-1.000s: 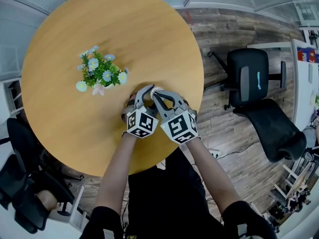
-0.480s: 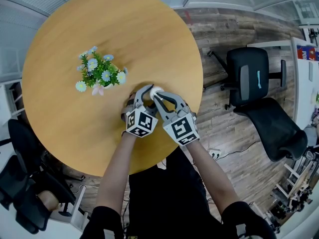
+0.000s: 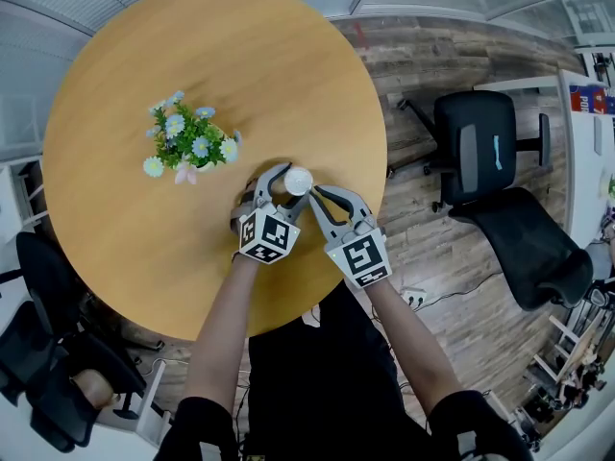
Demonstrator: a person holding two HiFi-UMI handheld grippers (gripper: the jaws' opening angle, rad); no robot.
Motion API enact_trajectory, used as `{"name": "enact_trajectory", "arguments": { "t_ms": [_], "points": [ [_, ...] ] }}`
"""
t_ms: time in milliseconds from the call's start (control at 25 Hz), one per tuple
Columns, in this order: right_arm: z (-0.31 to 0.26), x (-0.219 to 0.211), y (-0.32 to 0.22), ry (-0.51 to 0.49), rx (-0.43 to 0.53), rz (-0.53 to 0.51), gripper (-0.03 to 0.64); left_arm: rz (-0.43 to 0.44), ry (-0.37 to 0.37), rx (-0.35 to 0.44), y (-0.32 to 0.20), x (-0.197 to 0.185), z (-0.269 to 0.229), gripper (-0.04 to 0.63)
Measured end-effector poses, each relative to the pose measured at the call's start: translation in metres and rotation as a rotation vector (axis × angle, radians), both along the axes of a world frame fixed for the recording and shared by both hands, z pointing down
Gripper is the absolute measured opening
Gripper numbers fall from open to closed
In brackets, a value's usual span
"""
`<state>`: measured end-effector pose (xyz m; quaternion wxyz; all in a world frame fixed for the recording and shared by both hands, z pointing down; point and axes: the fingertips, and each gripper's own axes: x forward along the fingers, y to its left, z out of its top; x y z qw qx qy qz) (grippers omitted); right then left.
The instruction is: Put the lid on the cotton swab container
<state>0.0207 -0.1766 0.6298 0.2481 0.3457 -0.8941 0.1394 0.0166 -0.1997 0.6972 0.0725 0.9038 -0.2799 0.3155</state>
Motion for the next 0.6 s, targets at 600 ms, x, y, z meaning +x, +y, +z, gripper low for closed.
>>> {"name": "enact_trajectory", "arguments": {
  "t_ms": [600],
  "points": [
    [0.0039, 0.0059, 0.0098, -0.035, -0.023, 0.006, 0.009, 0.001, 0.000, -0.002, 0.0000, -0.0005, 0.0009, 0.255]
  ]
}}
